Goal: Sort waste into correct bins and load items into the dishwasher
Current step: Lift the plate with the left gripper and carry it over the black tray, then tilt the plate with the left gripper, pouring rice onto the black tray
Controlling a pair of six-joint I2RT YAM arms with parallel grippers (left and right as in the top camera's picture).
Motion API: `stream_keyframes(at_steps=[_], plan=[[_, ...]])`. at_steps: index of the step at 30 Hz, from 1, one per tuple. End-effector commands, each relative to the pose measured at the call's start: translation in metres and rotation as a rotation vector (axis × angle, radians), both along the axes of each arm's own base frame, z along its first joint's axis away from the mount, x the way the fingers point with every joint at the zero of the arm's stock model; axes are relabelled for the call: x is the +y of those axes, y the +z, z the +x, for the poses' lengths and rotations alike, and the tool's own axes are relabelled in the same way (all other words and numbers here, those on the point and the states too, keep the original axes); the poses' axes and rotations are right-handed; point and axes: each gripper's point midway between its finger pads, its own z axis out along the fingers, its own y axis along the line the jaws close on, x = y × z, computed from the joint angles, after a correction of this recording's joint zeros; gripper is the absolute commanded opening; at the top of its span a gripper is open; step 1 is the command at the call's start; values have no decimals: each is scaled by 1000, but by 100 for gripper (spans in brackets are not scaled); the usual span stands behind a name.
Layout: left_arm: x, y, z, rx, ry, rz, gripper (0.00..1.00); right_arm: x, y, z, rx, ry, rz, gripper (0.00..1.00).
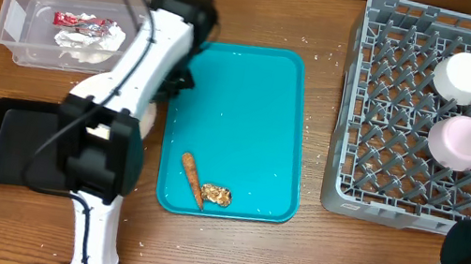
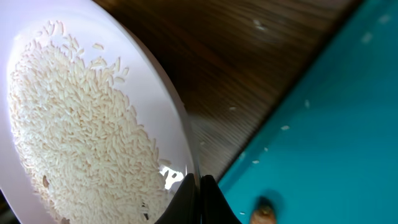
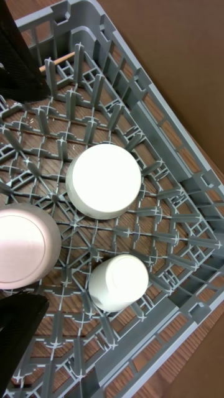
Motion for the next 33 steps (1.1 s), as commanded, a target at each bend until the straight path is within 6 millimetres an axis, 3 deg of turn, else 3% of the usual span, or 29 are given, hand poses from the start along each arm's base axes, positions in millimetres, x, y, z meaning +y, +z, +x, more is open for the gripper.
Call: stream_keyframes(at_steps=[1, 6, 8, 11, 14, 21, 33], plan=[[22, 23, 2, -55, 100, -84, 4, 0, 5, 1, -16, -7, -5, 100], [47, 47, -1, -123, 151, -112, 4, 0, 5, 1, -16, -7, -5, 100], [60, 79, -6, -214, 157, -132, 4, 0, 5, 1, -16, -7, -5, 100], [63, 102, -5, -292, 121, -206, 4, 0, 5, 1, -16, -7, -5, 100], [69, 108, -1, -335, 134, -278, 4, 0, 5, 1, -16, -7, -5, 100], [95, 91, 0, -334, 185, -322, 4, 0, 5, 1, -16, -7, -5, 100], [109, 6, -10, -270, 285, -411, 4, 0, 5, 1, -16, -7, -5, 100]])
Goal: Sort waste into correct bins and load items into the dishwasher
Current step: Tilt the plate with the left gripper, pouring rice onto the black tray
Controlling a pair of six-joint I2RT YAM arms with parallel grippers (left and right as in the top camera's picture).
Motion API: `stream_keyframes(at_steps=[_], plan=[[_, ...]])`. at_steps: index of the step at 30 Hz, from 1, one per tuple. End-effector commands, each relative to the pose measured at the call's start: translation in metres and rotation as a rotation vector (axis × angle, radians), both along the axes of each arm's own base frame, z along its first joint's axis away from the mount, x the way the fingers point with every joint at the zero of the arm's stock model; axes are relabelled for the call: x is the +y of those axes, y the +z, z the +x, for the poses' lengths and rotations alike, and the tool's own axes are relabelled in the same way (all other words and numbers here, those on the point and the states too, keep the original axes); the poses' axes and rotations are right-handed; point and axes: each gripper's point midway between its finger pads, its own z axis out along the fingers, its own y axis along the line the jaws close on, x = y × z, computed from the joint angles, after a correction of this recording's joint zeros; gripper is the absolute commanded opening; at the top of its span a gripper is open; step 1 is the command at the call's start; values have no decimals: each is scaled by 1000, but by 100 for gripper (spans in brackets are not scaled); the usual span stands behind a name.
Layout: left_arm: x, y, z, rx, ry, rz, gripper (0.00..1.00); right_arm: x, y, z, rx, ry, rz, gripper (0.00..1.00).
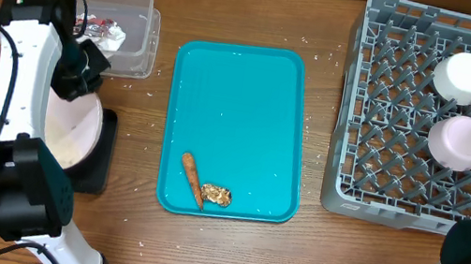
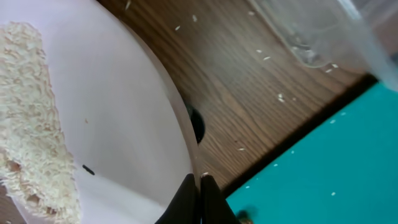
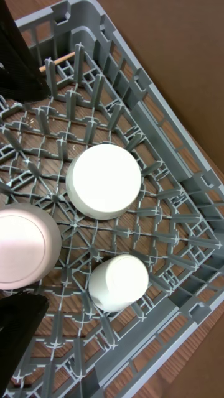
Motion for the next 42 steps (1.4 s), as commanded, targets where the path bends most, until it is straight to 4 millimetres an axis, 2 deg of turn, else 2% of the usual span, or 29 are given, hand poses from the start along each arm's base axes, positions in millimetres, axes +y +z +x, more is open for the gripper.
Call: stream_keyframes(at_steps=[1, 4, 7, 11, 17, 22, 25, 28, 31, 42], plan=[[-2, -16, -4, 5, -14, -28, 4, 0, 5, 1, -15, -6, -5, 100], [-3, -21, -1, -8, -27, -36, 4, 0, 5, 1, -15, -6, -5, 100], [-17, -18, 9, -66, -87, -116, 4, 0, 5, 1, -15, -7, -5, 100], [-22, -17, 5, -53, -81, -162, 4, 0, 5, 1, -15, -7, -5, 100], [-11, -11, -5, -50, -60, -179, 4, 0, 5, 1, -15, -6, -5, 100], [2, 15, -11, -128, -60, -176, 4, 0, 5, 1, -15, -6, -5, 100], [3, 29, -14, -169, -81, -177, 4, 0, 5, 1, -16, -7, -5, 100], [3, 33, -14, -194, -84, -211, 4, 0, 5, 1, -15, -6, -5, 100], [-1, 42, -12, -264, -116, -320, 4, 0, 5, 1, -15, -6, -5, 100], [12, 62, -20, -389, -117, -488, 4, 0, 5, 1, -15, -6, -5, 100]])
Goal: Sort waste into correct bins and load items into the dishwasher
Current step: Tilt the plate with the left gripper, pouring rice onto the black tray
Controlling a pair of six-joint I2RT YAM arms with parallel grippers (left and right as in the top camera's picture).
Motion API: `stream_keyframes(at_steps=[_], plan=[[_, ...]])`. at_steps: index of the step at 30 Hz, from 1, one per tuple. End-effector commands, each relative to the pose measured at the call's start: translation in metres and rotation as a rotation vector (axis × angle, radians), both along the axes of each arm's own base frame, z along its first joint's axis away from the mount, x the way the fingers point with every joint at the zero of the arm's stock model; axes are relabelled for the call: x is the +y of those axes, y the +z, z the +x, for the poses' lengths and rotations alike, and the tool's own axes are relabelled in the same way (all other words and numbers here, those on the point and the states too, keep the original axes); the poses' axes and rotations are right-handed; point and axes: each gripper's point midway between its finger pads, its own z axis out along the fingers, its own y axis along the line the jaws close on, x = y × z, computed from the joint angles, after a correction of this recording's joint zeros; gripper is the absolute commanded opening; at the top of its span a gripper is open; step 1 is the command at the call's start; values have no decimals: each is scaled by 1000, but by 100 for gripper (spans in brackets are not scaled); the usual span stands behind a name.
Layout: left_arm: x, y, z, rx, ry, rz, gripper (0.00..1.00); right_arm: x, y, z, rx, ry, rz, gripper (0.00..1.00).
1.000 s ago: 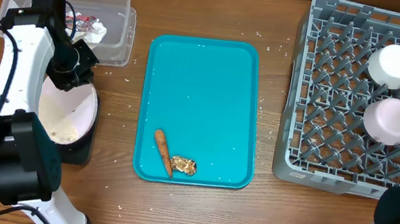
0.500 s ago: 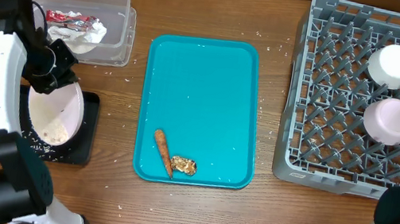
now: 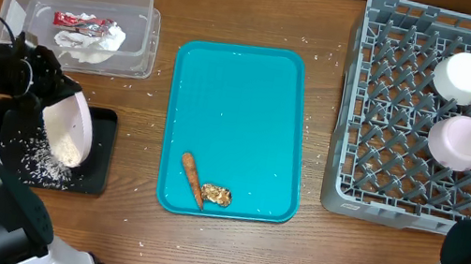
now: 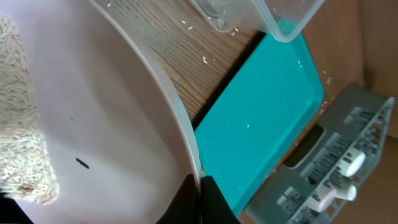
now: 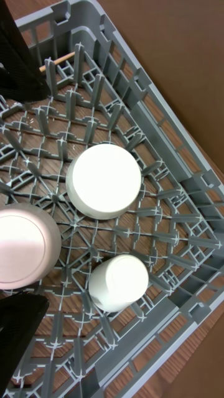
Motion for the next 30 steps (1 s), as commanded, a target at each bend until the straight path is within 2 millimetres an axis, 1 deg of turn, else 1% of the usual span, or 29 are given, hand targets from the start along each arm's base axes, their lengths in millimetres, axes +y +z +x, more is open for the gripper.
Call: stream_keyframes(at_steps=[1, 2, 5, 9, 11, 14, 15, 18, 22, 24, 25, 27, 28, 30], plan=[[-4, 21, 1, -122, -46, -79, 4, 0, 5, 2, -16, -7, -6, 100], [0, 21, -1, -123, -34, -82, 4, 0, 5, 2, -16, -7, -5, 100], [4, 22, -6, -112, -13, -97, 4, 0, 5, 2, -16, -7, -6, 100], [5, 30, -6, -164, -19, -144, 4, 0, 5, 2, -16, -7, -6, 100], [2, 36, -9, -182, -12, -196, 4, 0, 5, 2, -16, -7, -6, 100], [9, 38, -11, -201, -1, -200, 4, 0, 5, 2, -16, -7, -6, 100], [9, 41, -14, -200, 12, -230, 4, 0, 5, 2, -16, -7, -6, 100], [14, 40, -13, -218, 3, -205, 4, 0, 5, 2, -16, -7, -6, 100], [5, 47, -15, -229, -2, -263, 4, 0, 5, 2, -16, -7, -6, 100], [6, 48, -16, -236, 2, -268, 4, 0, 5, 2, -16, -7, -6, 100], [8, 49, -17, -240, 12, -276, 4, 0, 5, 2, -16, -7, -6, 100], [22, 45, -12, -268, 14, -209, 4, 0, 5, 2, -16, -7, -6, 100], [23, 44, -15, -231, 54, -239, 4, 0, 5, 2, -16, -7, -6, 100], [17, 53, -16, -289, 14, -275, 4, 0, 5, 2, -16, -7, -6, 100]])
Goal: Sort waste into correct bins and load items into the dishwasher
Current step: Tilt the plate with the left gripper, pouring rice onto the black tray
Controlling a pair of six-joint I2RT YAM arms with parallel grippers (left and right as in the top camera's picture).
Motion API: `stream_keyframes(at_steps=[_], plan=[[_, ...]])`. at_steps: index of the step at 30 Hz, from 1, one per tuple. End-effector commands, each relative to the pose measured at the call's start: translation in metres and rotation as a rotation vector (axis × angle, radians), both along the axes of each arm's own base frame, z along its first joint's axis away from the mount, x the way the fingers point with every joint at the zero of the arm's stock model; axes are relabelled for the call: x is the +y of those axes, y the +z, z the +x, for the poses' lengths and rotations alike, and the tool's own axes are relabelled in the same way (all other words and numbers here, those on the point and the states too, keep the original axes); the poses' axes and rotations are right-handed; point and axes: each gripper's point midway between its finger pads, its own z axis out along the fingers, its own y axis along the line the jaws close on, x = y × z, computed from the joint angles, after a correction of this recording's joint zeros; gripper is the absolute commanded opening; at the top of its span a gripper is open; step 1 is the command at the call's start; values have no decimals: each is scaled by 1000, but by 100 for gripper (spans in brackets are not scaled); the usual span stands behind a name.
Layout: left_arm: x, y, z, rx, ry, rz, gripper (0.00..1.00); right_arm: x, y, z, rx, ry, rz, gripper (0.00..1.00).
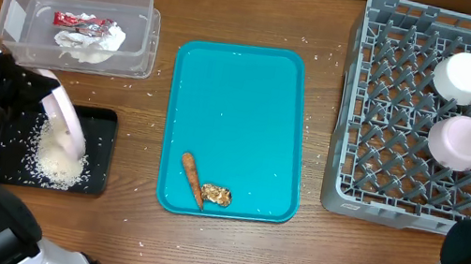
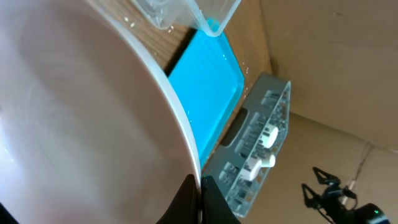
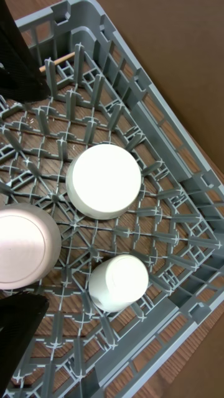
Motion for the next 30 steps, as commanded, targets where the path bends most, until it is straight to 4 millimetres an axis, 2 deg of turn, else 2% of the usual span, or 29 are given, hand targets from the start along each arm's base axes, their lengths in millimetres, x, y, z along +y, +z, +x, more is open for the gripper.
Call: stream_keyframes(at_steps=[1, 6, 7, 8, 10, 12, 15, 17, 19, 21, 22, 23, 24, 26, 28, 30], plan=[[-4, 15, 0, -85, -20, -24, 4, 0, 5, 2, -16, -7, -5, 100], [-5, 17, 1, -73, 0, -53, 4, 0, 5, 2, -16, -7, -6, 100], [-10, 20, -2, -65, 2, -87, 4, 0, 5, 2, -16, -7, -6, 100], [-14, 29, 0, -133, -29, -104, 4, 0, 5, 2, -16, -7, -6, 100], [-9, 24, 2, -127, -23, -70, 4, 0, 5, 2, -16, -7, -6, 100], [-21, 35, -2, -151, -39, -144, 4, 0, 5, 2, -16, -7, -6, 100], [-14, 29, -3, -137, -37, -99, 4, 0, 5, 2, -16, -7, -5, 100], [-17, 29, -7, -109, -28, -127, 4, 0, 5, 2, -16, -7, -6, 100], [-8, 22, -4, -99, -17, -74, 4, 0, 5, 2, -16, -7, -6, 100], [-15, 28, -7, -114, -29, -115, 4, 0, 5, 2, -16, -7, -6, 100], [-11, 27, -3, -143, -41, -80, 4, 0, 5, 2, -16, -7, -6, 100], [0, 17, 0, -112, -23, -15, 4, 0, 5, 2, -16, -7, -6, 100], [1, 13, -3, -56, 8, -27, 4, 0, 5, 2, -16, -7, -6, 100], [-6, 25, 1, -159, -41, -47, 4, 0, 5, 2, -16, -7, -6, 100], [-1, 15, -2, -70, 2, -39, 4, 0, 5, 2, -16, -7, -6, 100], [-11, 24, -4, -126, -47, -64, 4, 0, 5, 2, -16, -7, -6, 100]])
